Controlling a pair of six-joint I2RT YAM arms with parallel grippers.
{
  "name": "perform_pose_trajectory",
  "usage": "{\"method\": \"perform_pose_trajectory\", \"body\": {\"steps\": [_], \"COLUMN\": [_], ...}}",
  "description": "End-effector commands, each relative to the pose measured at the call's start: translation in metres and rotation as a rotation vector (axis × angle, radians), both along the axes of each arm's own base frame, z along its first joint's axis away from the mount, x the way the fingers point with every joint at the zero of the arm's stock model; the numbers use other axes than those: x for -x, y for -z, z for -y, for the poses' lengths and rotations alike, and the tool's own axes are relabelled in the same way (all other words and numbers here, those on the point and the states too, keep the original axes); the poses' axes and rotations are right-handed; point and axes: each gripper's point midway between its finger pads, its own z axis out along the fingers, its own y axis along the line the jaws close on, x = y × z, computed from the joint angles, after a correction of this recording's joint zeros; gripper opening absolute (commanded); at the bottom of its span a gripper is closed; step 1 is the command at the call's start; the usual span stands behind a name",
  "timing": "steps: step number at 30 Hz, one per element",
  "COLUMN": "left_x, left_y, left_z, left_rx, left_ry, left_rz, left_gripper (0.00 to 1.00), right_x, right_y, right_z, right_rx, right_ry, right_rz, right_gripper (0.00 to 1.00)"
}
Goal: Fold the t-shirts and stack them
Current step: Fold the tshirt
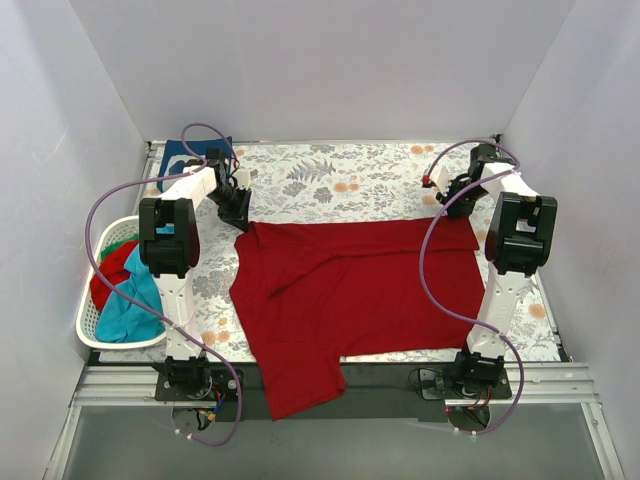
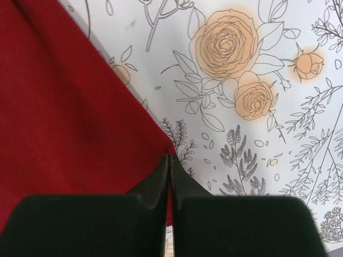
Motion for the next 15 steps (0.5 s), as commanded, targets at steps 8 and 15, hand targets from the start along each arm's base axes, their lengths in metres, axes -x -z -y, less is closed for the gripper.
{"method": "perform_pose_trajectory", "body": {"steps": [8, 15], "left_x": [-0.046, -0.072], "left_y": [-0.013, -0.040], "left_z": [-0.016, -0.007], "left_rx": [-0.056, 0.007], "left_ry": [-0.091, -0.081], "left_rz": [0.130, 0.187], "left_gripper": [0.00, 0.18], "right_x": [-0.042, -0.053], "right_y": [0.016, -0.006], "right_z": [0.036, 0.031], "right_rx": [0.111, 0.069], "right_ry": [0.178, 0.258], "right_rz": [-0.002, 0.030], "right_gripper": [0.01, 0.36]}}
